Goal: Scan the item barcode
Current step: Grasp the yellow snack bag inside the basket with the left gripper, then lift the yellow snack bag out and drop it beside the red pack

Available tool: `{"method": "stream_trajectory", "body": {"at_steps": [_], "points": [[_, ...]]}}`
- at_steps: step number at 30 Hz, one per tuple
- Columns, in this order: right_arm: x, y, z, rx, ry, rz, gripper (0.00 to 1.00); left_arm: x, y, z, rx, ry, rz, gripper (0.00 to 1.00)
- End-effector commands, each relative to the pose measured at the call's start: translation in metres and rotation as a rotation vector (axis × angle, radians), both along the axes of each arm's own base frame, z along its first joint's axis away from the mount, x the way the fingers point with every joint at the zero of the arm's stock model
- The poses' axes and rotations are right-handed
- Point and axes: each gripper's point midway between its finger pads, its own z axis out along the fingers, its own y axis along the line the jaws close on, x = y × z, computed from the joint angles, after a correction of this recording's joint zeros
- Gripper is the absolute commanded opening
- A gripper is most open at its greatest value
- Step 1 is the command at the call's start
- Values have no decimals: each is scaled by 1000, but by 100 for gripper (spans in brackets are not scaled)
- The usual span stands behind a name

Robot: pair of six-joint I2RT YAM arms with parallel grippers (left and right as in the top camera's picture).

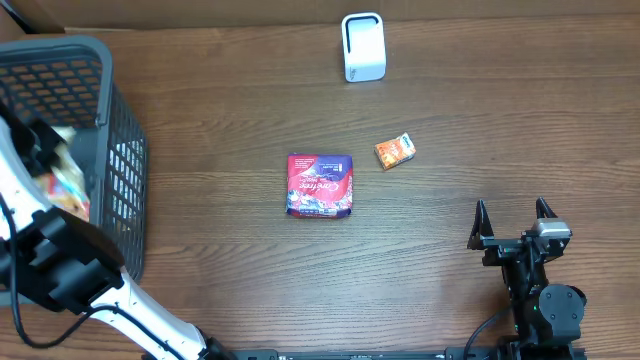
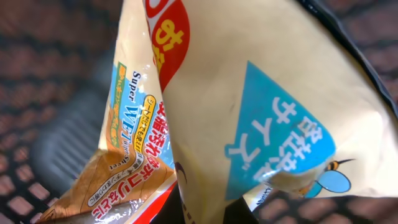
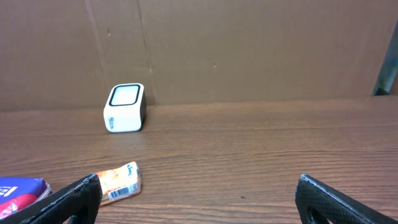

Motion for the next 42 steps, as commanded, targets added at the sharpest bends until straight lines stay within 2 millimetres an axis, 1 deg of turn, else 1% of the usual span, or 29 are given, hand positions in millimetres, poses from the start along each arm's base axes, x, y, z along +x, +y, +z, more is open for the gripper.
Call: {"method": "stream_trajectory", "body": {"at_steps": [1,2,4,6,7,9,12,14,16,17,18,19,21,24,29,32,35,39,41,42], "points": [[0,-1,-1,-4,-6,-6,100,10,-4,88,104,-208,-19,4],[0,-1,-1,-4,-6,-6,100,11,-7,105,116,-252,-19,4],[0,-1,-1,-4,-6,-6,100,15,-20,143,123,-373,-43,4],[0,-1,-1,-4,-6,-6,100,19,-44,180,94,-515,-102,4],[0,-1,-1,-4,-6,-6,100,19,-55,196,78,-572,-131,4],[0,-1,-1,-4,-6,-6,100,13,-86,231,43,-694,-203,4],[0,-1,-1,-4,-6,-6,100,-1,-122,264,36,-780,-275,4],[0,-1,-1,-4,-6,-6,100,-10,-149,280,35,-816,-328,4],[0,-1,-1,-4,-6,-6,100,-16,-179,290,20,-839,-394,4],[0,-1,-1,-4,-6,-6,100,-18,-201,293,0,-844,-446,4],[0,-1,-1,-4,-6,-6,100,-19,-213,294,-17,-844,-474,4],[0,-1,-1,-4,-6,-6,100,-19,-230,292,-48,-836,-511,4],[0,-1,-1,-4,-6,-6,100,-19,-283,283,-152,-794,-629,4],[0,-1,-1,-4,-6,-6,100,-16,-334,269,-240,-736,-766,4],[0,-1,-1,-4,-6,-6,100,-7,-412,233,-363,-604,-962,4],[0,-1,-1,-4,-6,-6,100,1,-450,204,-398,-502,-1039,4],[0,-1,-1,-4,-6,-6,100,10,-481,164,-408,-369,-1058,4],[0,-1,-1,-4,-6,-6,100,21,-514,107,-396,-201,-1049,4],[0,-1,-1,-4,-6,-6,100,22,-533,78,-421,-115,-1019,4],[0,-1,-1,-4,-6,-6,100,21,-540,67,-431,-83,-1007,4]]}}
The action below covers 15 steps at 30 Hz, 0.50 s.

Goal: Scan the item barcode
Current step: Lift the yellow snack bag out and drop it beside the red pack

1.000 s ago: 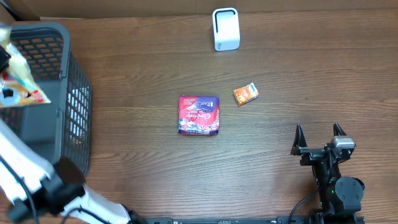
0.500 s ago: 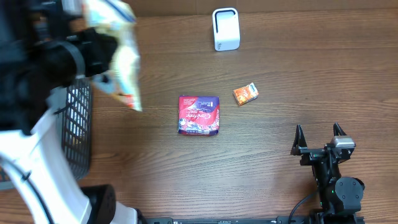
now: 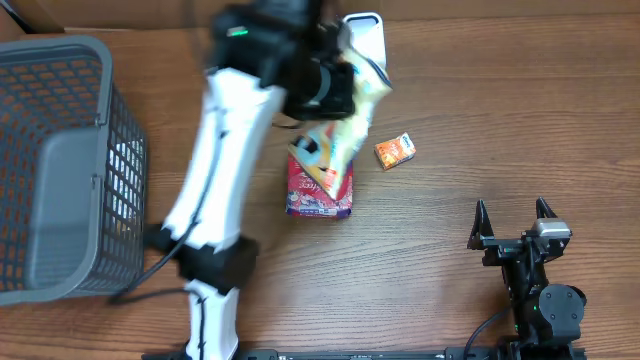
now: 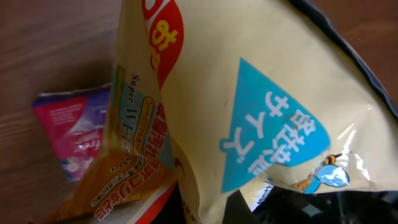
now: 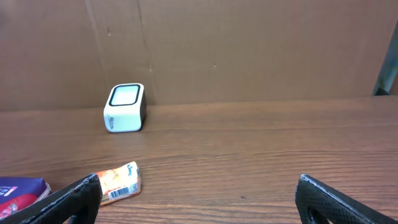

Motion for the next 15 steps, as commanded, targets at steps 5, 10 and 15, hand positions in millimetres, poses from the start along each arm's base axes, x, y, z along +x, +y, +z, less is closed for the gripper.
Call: {"method": "stream_trajectory", "body": {"at_steps": [5,10,15], "points": [[0,-1,-1,-5,-7,-6,100,-10,-53,-89,90,251,19,4],[0,-1,-1,-5,-7,-6,100,-25,-81,-118,81,340,-40,4],[0,-1,-1,-5,-7,-6,100,-32,-97,-126,85,333,-76,4]]}}
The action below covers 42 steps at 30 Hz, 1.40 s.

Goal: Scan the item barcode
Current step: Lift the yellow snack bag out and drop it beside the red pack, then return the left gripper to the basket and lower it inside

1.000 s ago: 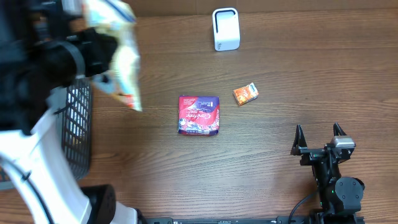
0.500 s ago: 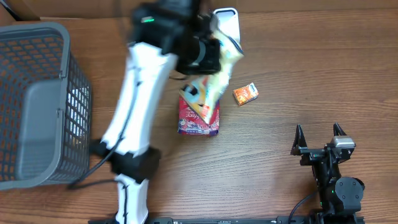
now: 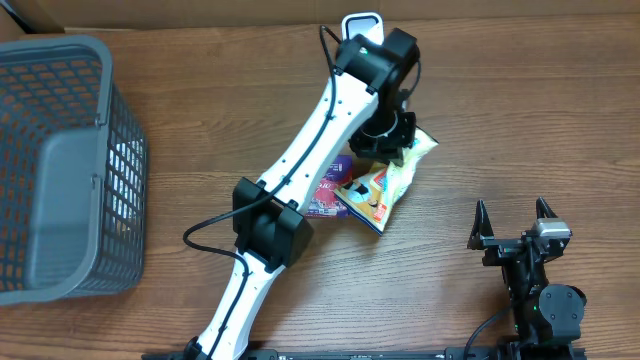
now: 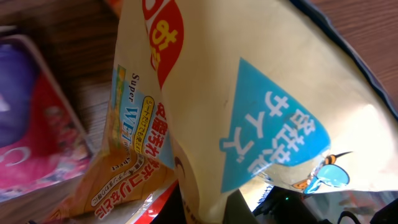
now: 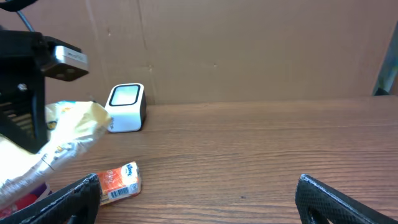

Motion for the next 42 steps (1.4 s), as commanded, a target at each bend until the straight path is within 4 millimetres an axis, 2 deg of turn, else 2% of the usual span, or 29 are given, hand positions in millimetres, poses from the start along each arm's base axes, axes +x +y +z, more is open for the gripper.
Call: {"method": "stream_trajectory", "body": {"at_steps": [1,6,9,13,16,18,19,21,24,28,32,34,37,38,42], "points": [[0,-1,-1,-5,-6,-6,100,-8,-14,5,-34,8,-6,4],[0,-1,-1,-5,-6,-6,100,-4,-19,3,-28,-33,-19,18],[0,-1,-1,-5,-6,-6,100,-6,-19,4,-37,-29,-34,36],[0,-1,-1,-5,-6,-6,100,-9,-26,17,-141,-12,-97,43],[0,-1,-1,-5,-6,-6,100,-3,-25,36,-218,-27,-105,44],[0,-1,-1,-5,-6,-6,100,5,-16,51,-238,-59,-93,44],[0,-1,-1,-5,-6,-6,100,8,-12,59,-248,-80,-91,46],[0,-1,-1,-5,-6,-6,100,19,-5,82,-295,-150,-91,63],[0,-1,-1,-5,-6,-6,100,31,11,120,-340,-266,-62,66],[0,-1,-1,-5,-6,-6,100,43,52,172,-336,-437,9,80],[0,-1,-1,-5,-6,-6,100,45,113,227,-280,-625,123,94],[0,-1,-1,-5,-6,-6,100,43,152,255,-216,-736,205,100],[0,-1,-1,-5,-6,-6,100,35,218,290,-89,-888,353,100],[0,-1,-1,-5,-6,-6,100,30,244,303,-39,-937,416,100],[0,-1,-1,-5,-6,-6,100,3,325,337,95,-1060,628,100]]}}
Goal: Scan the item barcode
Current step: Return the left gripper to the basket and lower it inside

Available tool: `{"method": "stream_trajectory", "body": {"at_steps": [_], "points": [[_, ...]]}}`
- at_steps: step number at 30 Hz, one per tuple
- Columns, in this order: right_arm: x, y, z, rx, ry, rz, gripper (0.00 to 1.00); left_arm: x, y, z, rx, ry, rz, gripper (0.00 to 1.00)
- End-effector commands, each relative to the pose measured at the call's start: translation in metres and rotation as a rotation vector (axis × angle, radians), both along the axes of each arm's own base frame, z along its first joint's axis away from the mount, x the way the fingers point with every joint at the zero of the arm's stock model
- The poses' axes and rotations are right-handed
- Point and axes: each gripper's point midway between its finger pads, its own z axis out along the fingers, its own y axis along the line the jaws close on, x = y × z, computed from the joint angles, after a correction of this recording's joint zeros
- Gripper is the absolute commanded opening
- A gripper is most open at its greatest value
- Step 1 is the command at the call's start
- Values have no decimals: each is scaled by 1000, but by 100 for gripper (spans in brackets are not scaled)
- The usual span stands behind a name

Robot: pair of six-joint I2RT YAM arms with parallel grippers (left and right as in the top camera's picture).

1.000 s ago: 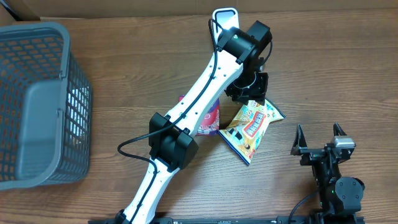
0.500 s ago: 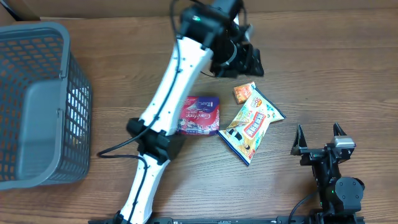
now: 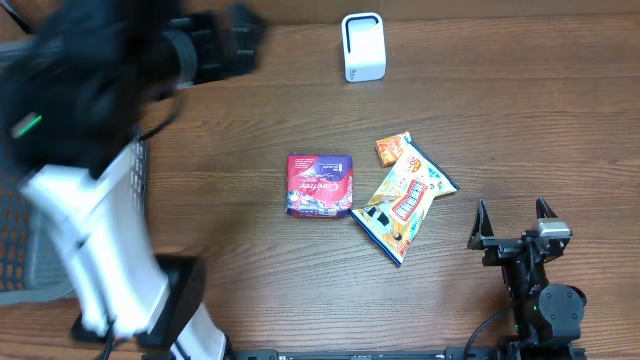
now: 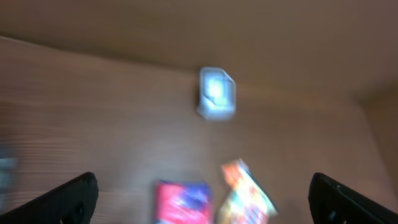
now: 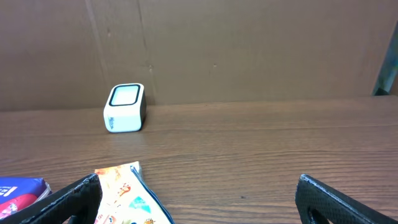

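Note:
The white scanner (image 3: 363, 46) stands at the table's far edge and also shows as a scanner (image 4: 217, 93) and scanner (image 5: 125, 107) in the wrist views. A yellow printed bag (image 3: 403, 201) lies flat right of the pink-purple pack (image 3: 320, 185), touching the small orange packet (image 3: 392, 149). My left gripper (image 3: 235, 35) is a blur high at the far left; in its own view the left gripper (image 4: 204, 200) is open and empty. My right gripper (image 3: 512, 218) rests open at the front right, with the bag (image 5: 127, 199) by its left finger.
The grey mesh basket (image 3: 25, 255) stands at the left edge, mostly hidden behind my left arm. A brown cardboard wall (image 5: 249, 50) rises behind the scanner.
The yellow bag has left my left gripper and lies on the table right of the pink pack. That gripper is now open and high at the far left. The right arm has not moved.
My left gripper held the yellow bag inside the basket. Then it had the bag over the table near the scanner, then low beside the pink pack. Now the bag lies on the table and the gripper is open near the basket side.

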Motion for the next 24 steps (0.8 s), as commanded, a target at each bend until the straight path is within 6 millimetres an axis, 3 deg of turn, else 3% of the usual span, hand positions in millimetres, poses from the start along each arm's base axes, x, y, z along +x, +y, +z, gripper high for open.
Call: {"method": "stream_trajectory", "body": {"at_steps": [1,6,10,14,17,24], "points": [[0,-1,-1,-4,-7,-6,100,-25,77,27,92,-88,258,100],[0,-1,-1,-4,-7,-6,100,-61,165,38,105,-110,545,100],[0,-1,-1,-4,-7,-6,100,-77,222,20,102,-28,723,100],[0,-1,-1,-4,-7,-6,100,-87,265,-22,55,129,849,100],[0,-1,-1,-4,-7,-6,100,-90,304,-66,-37,260,940,100],[0,-1,-1,-4,-7,-6,100,-71,335,-153,-246,475,856,100]]}}
